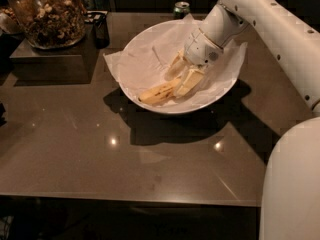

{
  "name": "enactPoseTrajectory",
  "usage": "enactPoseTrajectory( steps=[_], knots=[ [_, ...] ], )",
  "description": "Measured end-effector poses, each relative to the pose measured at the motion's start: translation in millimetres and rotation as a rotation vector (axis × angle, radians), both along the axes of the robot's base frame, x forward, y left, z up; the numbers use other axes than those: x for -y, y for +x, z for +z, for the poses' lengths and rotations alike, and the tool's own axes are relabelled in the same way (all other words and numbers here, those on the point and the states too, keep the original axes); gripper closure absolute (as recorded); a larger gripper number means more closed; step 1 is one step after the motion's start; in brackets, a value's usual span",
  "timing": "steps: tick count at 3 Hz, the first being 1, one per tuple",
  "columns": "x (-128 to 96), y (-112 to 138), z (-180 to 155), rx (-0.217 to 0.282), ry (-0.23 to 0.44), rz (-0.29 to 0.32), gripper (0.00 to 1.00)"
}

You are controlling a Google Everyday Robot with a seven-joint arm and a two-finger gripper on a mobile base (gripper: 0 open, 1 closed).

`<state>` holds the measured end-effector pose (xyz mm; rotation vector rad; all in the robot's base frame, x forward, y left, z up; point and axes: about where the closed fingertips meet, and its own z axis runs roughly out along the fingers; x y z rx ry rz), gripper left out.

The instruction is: Pick banana from white bowl

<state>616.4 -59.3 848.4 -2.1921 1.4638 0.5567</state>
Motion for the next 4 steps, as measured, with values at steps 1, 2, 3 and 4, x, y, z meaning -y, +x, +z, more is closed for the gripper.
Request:
enactPoseTrajectory(
  steps=[1,2,3,4],
  knots=[
    [2,-2,-4,-0.007,0.003,-0.002,0.72],
    [6,-7,-1,0.001,0.003,-0.013,0.95],
    [13,-18,18,0.035,0.008,-0.067,1.00],
    [19,-35,57,0.128,0.016,-0.121,1.00]
  ],
)
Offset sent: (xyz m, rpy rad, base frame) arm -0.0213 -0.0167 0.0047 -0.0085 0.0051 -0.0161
